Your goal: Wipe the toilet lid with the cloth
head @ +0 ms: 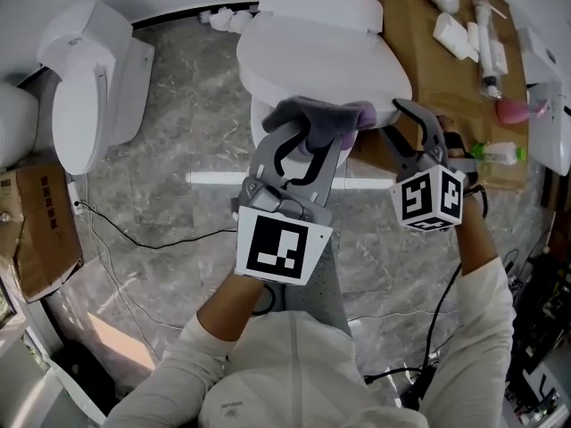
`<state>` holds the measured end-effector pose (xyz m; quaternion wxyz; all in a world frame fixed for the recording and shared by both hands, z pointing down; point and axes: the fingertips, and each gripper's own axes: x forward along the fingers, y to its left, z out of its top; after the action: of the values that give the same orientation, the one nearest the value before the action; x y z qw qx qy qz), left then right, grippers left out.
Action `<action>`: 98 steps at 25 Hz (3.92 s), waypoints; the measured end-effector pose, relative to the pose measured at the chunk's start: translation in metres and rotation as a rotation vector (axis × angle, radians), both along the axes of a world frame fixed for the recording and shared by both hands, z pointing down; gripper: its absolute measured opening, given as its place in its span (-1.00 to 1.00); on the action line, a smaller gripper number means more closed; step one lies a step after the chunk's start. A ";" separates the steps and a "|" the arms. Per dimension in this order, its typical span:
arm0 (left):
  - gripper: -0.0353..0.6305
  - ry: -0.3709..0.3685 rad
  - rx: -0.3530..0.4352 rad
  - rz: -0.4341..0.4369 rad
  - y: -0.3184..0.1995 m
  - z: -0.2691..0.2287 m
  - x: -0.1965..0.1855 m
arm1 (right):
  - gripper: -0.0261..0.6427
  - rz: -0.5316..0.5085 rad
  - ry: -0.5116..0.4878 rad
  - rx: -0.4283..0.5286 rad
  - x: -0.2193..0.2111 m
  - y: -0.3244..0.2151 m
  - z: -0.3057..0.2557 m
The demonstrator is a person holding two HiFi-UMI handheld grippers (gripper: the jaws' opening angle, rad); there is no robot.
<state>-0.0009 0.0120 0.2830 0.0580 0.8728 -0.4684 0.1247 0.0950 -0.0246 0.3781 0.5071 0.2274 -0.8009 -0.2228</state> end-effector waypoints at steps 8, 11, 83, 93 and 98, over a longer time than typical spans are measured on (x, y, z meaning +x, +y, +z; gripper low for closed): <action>-0.70 0.005 -0.010 -0.038 0.007 0.011 -0.003 | -0.33 -0.042 0.035 -0.072 -0.002 0.043 0.043; -0.70 0.015 -0.017 -0.065 0.006 0.015 -0.010 | -0.33 -0.068 0.071 -0.106 -0.002 0.064 0.067; -0.70 -0.092 -0.452 0.001 0.020 0.249 -0.023 | -0.84 0.276 0.097 -0.744 -0.032 0.132 0.311; -0.70 -0.091 -0.475 -0.039 -0.015 0.261 -0.031 | -0.88 0.665 -0.335 -0.727 -0.032 0.081 0.245; -0.70 -0.110 -0.475 -0.066 -0.049 0.272 -0.029 | -0.88 0.689 -0.456 -0.648 -0.029 0.047 0.215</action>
<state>-0.0296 -0.0371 0.5550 0.2402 0.8108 -0.4564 0.2767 0.0664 0.0222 0.5934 0.4081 0.3517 -0.7977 0.2711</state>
